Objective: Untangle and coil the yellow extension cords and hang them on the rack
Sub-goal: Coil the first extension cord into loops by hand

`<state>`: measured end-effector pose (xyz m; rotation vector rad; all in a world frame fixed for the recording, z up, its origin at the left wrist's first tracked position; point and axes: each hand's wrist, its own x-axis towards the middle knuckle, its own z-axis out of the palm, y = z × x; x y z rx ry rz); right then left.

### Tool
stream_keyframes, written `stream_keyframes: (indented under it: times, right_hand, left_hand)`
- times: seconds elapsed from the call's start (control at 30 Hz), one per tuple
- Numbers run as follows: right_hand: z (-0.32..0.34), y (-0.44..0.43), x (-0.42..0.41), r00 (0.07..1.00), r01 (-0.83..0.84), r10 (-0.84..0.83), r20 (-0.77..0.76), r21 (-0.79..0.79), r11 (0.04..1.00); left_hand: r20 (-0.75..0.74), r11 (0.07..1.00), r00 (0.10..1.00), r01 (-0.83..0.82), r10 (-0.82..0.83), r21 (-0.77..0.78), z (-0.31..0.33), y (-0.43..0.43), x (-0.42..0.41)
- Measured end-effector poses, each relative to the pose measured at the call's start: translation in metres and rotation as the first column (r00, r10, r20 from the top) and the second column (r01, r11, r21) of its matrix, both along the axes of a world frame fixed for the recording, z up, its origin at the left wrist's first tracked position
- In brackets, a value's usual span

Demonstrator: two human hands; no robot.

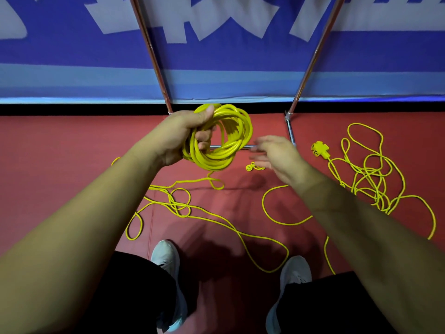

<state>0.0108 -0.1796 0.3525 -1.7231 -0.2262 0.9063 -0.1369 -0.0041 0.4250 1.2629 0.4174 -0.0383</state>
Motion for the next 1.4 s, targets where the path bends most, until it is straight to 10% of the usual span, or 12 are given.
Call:
stream_keyframes:
  times: [0.57,0.8,1.4]
  right_hand:
    - [-0.014,0.011,-0.055,0.854,-0.517,0.519,-0.044,0.056,0.854]
    - [-0.025,0.002,-0.054,0.906,-0.397,0.395,-0.154,0.016,0.917]
    - [-0.007,-0.043,0.017,0.918,-0.243,0.295,0.266,-0.212,0.947]
  left_hand:
    - [0.067,0.957,0.997,-0.006,0.027,-0.291,0.011,0.017,-0.002]
    - [0.04,0.907,0.946,-0.294,0.321,-0.301,0.0,0.013,0.005]
    - [0.04,0.769,0.843,-0.469,0.537,-0.435,-0.006,0.018,0.008]
